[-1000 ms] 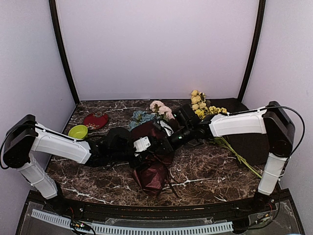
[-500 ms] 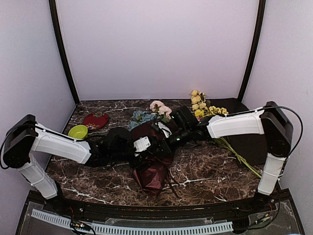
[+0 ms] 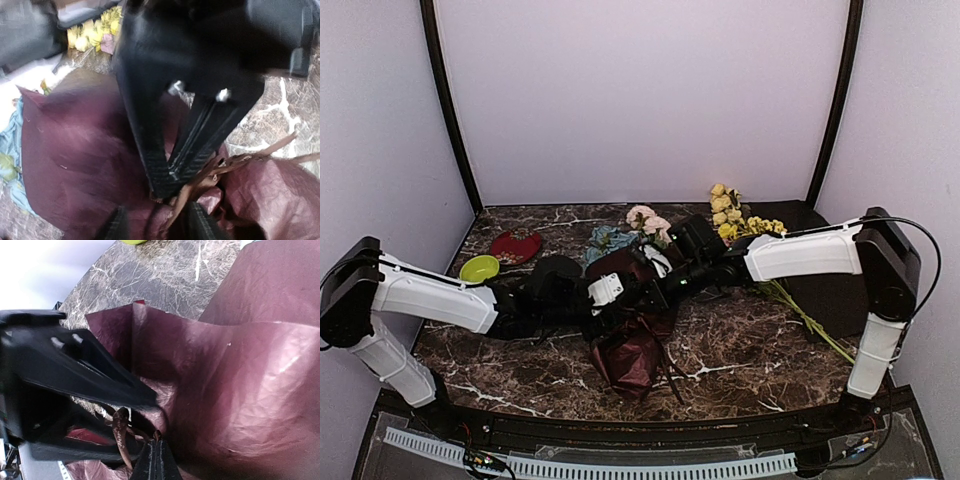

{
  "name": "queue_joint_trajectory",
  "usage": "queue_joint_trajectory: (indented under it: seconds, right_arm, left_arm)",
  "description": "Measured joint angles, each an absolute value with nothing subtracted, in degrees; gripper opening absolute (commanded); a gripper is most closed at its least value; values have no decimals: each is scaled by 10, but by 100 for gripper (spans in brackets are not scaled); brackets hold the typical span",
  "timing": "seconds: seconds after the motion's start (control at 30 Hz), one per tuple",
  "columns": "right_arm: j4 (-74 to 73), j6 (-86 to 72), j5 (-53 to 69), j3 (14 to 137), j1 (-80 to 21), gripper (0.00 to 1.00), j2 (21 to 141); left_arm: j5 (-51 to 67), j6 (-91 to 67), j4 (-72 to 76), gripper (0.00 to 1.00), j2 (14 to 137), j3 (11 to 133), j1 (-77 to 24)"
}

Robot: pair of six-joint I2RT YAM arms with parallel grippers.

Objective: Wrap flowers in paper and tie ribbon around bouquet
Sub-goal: Cross the ribbon over the folded bouquet.

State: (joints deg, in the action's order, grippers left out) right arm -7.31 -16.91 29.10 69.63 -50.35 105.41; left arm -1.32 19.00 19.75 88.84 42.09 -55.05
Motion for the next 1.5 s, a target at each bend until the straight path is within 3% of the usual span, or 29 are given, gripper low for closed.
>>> queue_joint_trajectory:
  seconds: [0.1,0.3,0.47,0.57,0.8,0.87,1.0,1.27,1.37,1.5]
  right_arm:
    - [-72,-175,282,691,-503,0,1046]
    - [-55,-187,271,676,-503,0,1021]
    - [-47,-192,270,671,-503,0,1019]
    - [-46,-193,270,671,-503,0,1019]
    - [-43,-194,272,671,-502,0,1019]
    - [-42,-194,273,671,-502,0,1019]
    - [-43,-194,274,671,-502,0,1019]
    - [-43,-197,274,671,-502,0,1019]
    - [-43,-200,274,671,-502,0,1019]
    - [-43,-202,274,671,-502,0,1019]
  left_arm:
    - [-4,187,189,54,853,419,-550]
    - [9,164,156,52,781,416,-550]
    - [-2,121,112,34,723,373,-549]
    - [-10,77,80,30,693,345,-544]
    - [-8,-30,74,51,645,257,-525]
    - [-10,-43,70,54,659,248,-519]
    - [8,-47,79,69,712,249,-512]
    - [64,-15,177,71,798,242,-509]
    - [79,-4,222,64,816,240,-509]
    - [95,10,285,30,820,223,-509]
